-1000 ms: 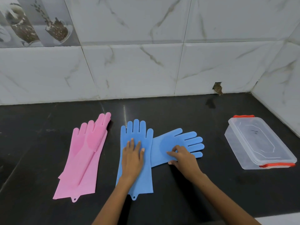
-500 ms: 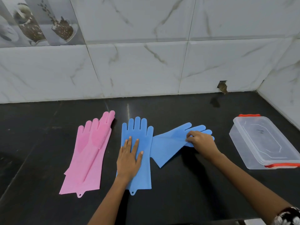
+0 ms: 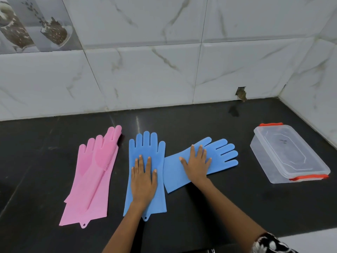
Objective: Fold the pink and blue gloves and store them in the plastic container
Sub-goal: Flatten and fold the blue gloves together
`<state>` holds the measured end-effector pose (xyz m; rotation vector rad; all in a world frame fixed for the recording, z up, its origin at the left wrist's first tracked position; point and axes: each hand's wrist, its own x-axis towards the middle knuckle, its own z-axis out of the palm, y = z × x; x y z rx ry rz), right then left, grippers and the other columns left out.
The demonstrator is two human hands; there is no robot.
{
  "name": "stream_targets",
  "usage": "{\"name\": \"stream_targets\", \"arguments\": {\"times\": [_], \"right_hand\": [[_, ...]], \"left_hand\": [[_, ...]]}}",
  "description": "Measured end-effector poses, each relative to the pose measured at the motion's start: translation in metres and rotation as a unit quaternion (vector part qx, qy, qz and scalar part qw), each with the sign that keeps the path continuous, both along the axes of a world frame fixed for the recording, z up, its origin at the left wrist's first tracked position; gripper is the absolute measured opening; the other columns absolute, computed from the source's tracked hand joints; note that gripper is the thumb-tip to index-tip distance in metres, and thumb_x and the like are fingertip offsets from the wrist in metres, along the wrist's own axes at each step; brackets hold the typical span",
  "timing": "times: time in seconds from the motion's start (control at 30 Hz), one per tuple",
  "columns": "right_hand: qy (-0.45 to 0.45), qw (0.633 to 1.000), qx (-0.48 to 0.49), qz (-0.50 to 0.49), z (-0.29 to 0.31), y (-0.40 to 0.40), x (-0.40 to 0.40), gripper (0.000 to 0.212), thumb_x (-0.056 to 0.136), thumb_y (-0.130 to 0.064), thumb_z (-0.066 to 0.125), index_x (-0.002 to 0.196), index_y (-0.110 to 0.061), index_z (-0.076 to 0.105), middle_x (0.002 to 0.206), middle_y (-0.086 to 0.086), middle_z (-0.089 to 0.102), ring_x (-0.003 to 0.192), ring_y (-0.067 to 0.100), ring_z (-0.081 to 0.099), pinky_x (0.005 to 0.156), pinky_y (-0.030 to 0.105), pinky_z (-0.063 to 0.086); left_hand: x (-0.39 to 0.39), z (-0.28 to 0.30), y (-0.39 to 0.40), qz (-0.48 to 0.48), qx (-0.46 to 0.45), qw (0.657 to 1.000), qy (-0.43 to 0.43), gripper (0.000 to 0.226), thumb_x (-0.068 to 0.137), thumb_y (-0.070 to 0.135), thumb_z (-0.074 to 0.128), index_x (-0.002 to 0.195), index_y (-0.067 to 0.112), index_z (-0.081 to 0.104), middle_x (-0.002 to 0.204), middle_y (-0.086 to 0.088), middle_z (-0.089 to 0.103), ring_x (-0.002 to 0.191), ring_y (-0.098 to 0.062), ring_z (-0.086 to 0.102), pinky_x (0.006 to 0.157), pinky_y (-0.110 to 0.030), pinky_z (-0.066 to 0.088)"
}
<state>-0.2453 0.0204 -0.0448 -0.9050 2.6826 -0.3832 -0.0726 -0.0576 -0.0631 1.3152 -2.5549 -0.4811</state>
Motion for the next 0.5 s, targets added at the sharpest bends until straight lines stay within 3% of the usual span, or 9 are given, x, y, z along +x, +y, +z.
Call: {"name": "stream_targets", "arguments": {"times": [0.1,0.3,0.4,0.5], "right_hand": [[0.04,0.999,0.013,0.004,-0.015,-0.012,0.006,0.076,0.09,-0.065,0.027,0.149,-0.023,0.006,0.157,0.02,-0.004,0.144,0.04,-0.007,0.112,0.062,-0.001],[0.12,0.985,0.009,0.126,-0.023,0.001,-0.013,0.063,0.089,-0.064,0.027,0.145,-0.035,0.023,0.159,0.013,0.005,0.145,0.039,0.0,0.113,0.062,0.004],[0.123,0.97,0.001,0.211,-0.019,0.015,-0.028,0.057,0.091,-0.06,0.031,0.137,-0.028,0.037,0.159,0.005,0.011,0.147,0.032,0.002,0.115,0.057,0.006],[0.068,0.946,-0.044,0.313,-0.009,0.036,-0.043,0.056,0.092,-0.06,0.031,0.131,-0.021,0.041,0.159,-0.003,0.014,0.148,0.02,-0.001,0.118,0.05,0.001]], "left_hand": [[0.0,-0.002,-0.001,0.0,-0.006,1.0,-0.003,0.061,0.099,0.044,0.026,0.15,0.024,-0.001,0.16,-0.005,-0.006,0.148,-0.021,-0.006,0.121,-0.037,0.001],[-0.001,-0.005,-0.001,0.01,-0.01,1.0,-0.007,0.062,0.098,0.046,0.026,0.15,0.026,0.0,0.16,-0.003,-0.005,0.148,-0.02,-0.005,0.122,-0.038,0.003],[-0.002,-0.006,-0.001,0.01,-0.013,1.0,-0.006,0.062,0.098,0.047,0.025,0.151,0.025,0.001,0.161,-0.004,-0.003,0.148,-0.021,-0.003,0.121,-0.038,0.004],[-0.002,-0.006,-0.001,0.009,-0.018,1.0,-0.009,0.062,0.098,0.047,0.025,0.151,0.025,0.001,0.161,-0.005,-0.003,0.148,-0.022,-0.003,0.121,-0.038,0.004]]}}
